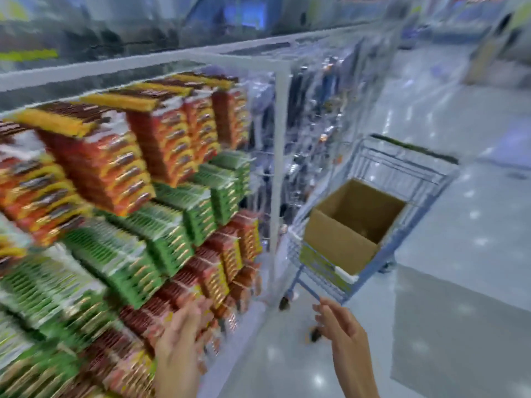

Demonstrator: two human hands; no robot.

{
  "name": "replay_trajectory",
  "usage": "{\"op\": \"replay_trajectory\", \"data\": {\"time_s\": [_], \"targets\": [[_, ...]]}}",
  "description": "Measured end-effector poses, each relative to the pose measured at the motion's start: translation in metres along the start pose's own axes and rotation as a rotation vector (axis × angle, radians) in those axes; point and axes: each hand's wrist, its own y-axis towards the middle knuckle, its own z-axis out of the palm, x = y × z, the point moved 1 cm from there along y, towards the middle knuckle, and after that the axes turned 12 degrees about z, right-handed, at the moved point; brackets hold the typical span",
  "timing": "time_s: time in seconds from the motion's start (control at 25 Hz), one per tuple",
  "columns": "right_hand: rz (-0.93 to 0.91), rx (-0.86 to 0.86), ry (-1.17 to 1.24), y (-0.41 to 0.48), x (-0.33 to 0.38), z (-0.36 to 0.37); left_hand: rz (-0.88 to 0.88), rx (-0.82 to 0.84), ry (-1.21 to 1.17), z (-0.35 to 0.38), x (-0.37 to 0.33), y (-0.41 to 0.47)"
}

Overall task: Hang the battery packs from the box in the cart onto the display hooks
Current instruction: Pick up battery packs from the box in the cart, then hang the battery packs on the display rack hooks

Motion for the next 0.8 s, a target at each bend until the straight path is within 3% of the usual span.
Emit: {"op": "replay_trajectory", "data": {"time_s": [0.44,0.8], "targets": [[0.129,-0.373,0.187,0.091,0.001,-0.156,-0.286,0.433,0.115,0.204,0.088,0.023],[0.195,-0.436,0.19,0.204,0.034,-0.155,-0.292,0.437,0.21,0.308,0.124,0.087]]}}
